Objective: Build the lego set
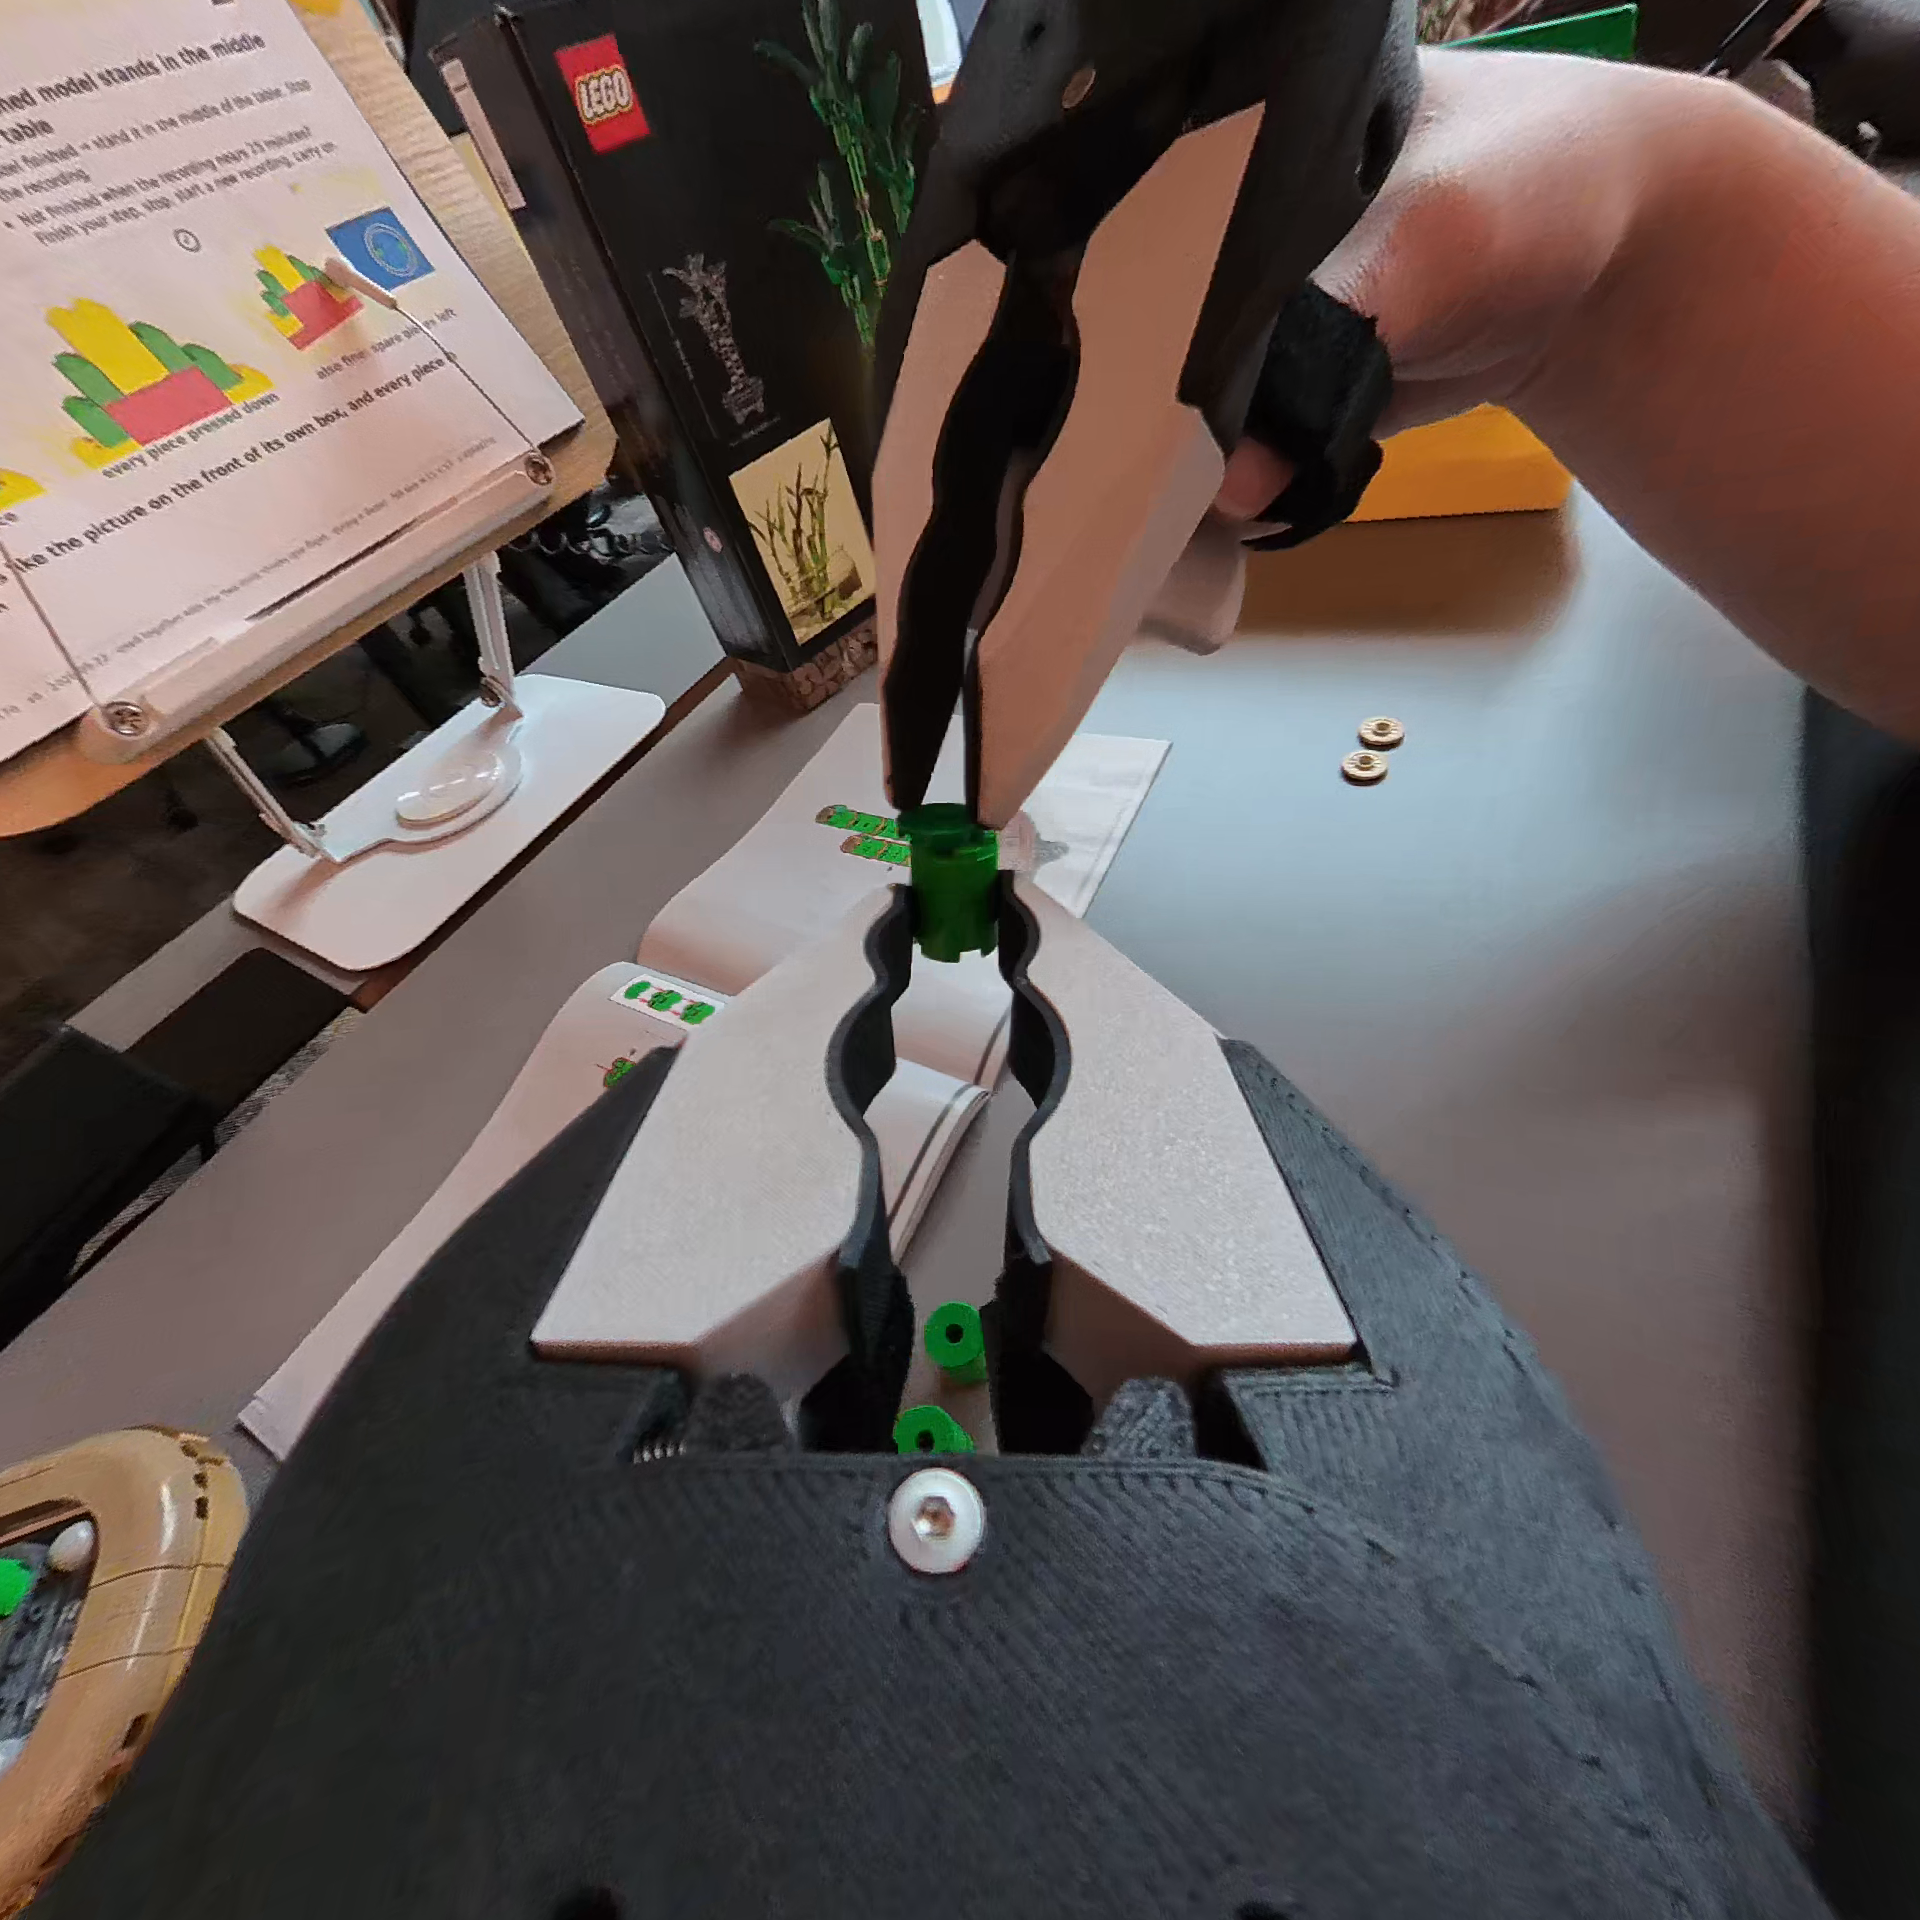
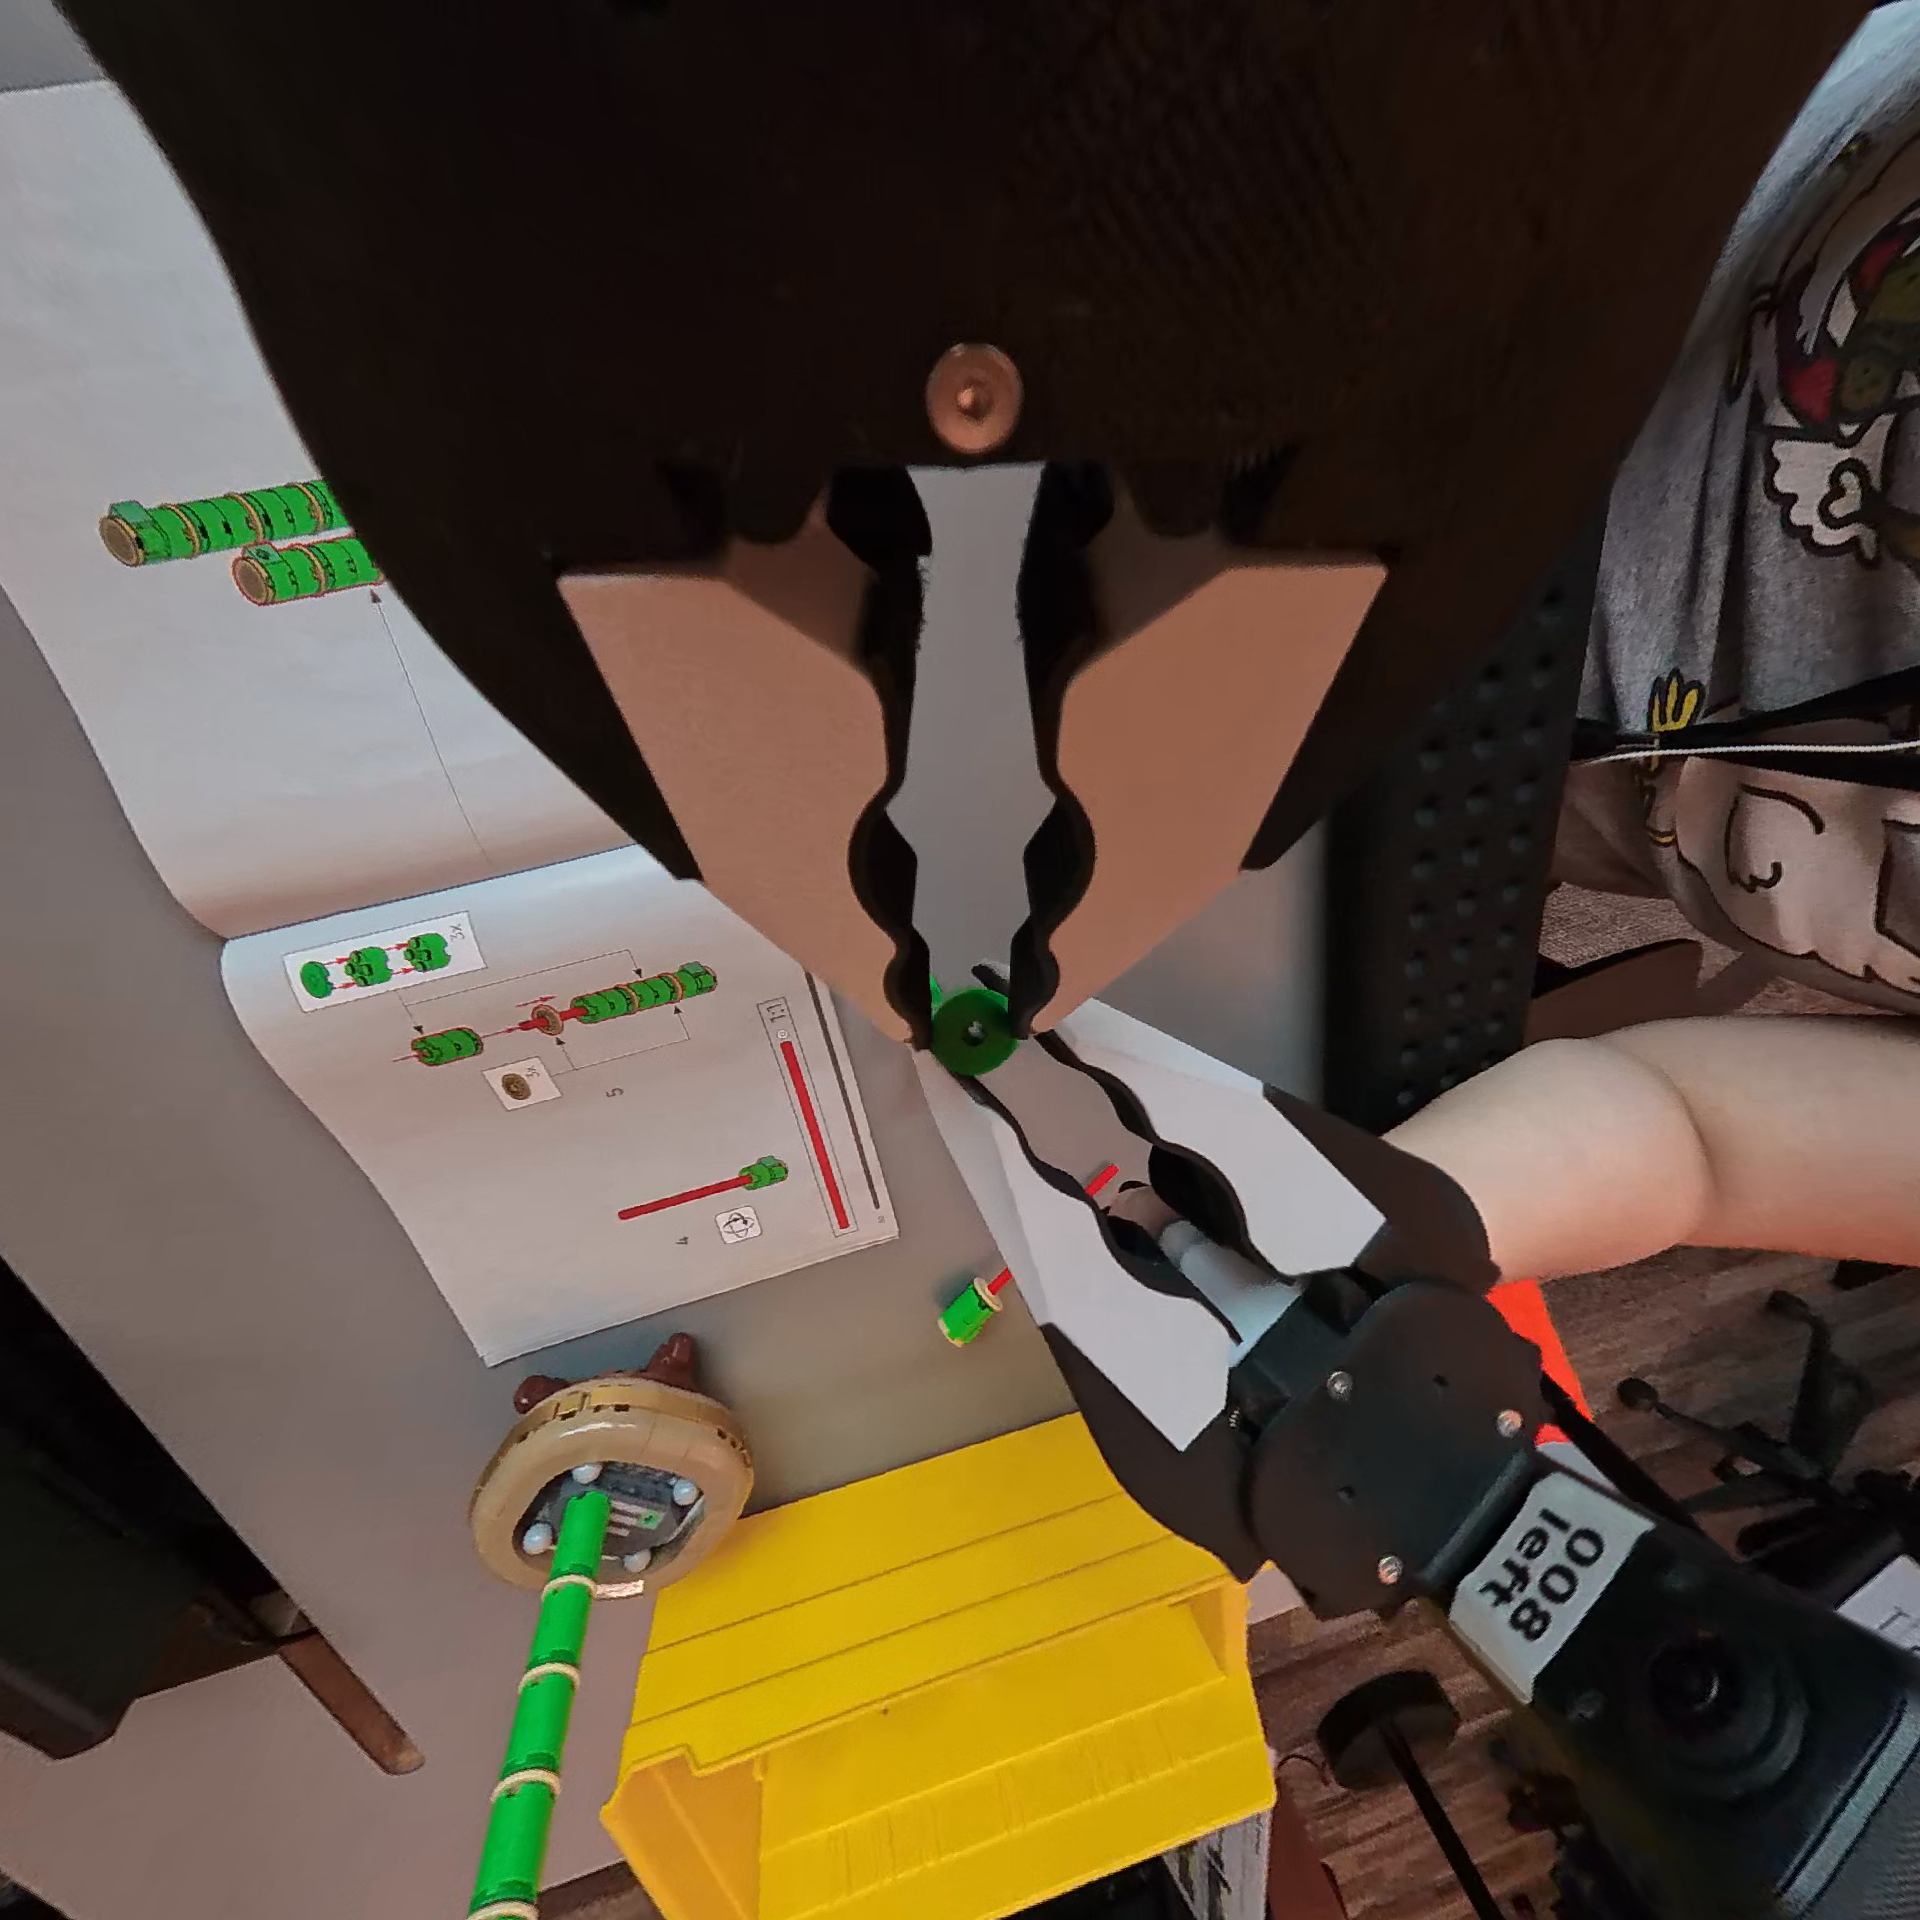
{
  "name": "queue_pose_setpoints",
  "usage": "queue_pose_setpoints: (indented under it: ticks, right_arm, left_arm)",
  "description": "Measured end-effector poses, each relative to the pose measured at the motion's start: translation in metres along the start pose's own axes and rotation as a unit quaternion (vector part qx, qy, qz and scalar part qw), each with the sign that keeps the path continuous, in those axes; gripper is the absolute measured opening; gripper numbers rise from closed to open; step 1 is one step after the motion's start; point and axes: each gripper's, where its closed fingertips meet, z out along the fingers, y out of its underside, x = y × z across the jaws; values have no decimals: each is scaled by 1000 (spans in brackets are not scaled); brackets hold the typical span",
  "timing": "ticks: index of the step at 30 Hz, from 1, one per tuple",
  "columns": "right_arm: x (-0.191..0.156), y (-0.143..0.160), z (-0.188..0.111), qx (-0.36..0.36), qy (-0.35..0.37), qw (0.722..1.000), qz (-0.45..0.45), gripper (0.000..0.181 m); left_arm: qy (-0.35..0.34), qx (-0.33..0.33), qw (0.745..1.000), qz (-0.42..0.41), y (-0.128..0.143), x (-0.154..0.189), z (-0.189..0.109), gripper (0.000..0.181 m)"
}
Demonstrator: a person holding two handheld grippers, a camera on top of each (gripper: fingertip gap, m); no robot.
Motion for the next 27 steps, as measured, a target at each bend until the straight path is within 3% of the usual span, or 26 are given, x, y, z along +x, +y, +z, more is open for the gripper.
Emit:
queue_pose_setpoints:
  ticks: [15,27]
  right_arm:
    - [7,-10,4,10,54,998,11,14]
    - [5,-11,4,1,78,997,-14,14]
  left_arm:
    - [-91,-20,995,33,0,-16,-2,14]
    - [-114,-23,991,60,-2,-19,-4,14]
